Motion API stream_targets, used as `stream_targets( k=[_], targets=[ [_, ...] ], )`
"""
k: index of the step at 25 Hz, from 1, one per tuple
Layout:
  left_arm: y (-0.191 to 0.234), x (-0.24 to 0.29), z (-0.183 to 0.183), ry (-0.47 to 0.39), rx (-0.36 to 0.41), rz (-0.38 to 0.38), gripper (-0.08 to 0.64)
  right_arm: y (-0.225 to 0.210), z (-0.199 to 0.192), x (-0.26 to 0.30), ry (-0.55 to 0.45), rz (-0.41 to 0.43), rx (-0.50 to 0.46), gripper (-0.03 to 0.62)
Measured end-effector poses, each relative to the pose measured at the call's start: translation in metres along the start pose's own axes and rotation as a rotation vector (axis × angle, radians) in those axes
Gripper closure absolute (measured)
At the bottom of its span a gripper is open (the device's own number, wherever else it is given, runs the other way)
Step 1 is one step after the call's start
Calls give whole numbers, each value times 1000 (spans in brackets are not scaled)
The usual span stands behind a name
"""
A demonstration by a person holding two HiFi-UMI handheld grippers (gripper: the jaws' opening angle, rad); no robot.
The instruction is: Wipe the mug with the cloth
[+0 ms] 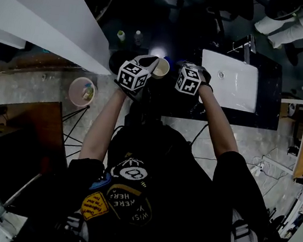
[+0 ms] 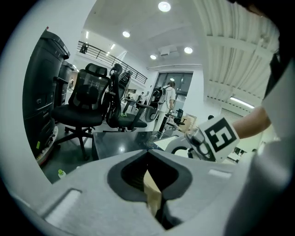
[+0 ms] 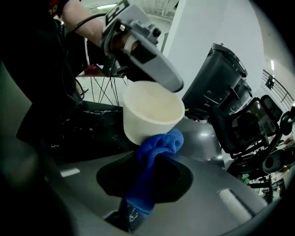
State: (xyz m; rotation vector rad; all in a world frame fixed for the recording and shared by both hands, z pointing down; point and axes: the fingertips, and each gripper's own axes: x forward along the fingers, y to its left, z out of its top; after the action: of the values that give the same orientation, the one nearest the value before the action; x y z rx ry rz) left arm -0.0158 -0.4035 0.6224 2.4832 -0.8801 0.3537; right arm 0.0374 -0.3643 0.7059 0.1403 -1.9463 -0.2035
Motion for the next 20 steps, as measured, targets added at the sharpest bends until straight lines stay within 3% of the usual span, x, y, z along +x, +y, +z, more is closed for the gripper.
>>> stream_targets(
  k=[4,9,15,17,20],
  targets=[
    [-5,5,-1,3,17,2,555,2,-3,-7,-2,-84,53,505],
    [-7,5,-2,6,27,41,555,-20,24,-59,-158,-210,198,505],
    [-16,-3,-10,0,16,128,555,14,13,-40,-228,-194,510,505],
    [-18,-4,-12,-17,-2,173,555,32,9,-25,-265,-184,565,505],
    [-24,-10,-16,-30,-11,228,555,41,3,-32,-364,-244,653,505]
  ],
)
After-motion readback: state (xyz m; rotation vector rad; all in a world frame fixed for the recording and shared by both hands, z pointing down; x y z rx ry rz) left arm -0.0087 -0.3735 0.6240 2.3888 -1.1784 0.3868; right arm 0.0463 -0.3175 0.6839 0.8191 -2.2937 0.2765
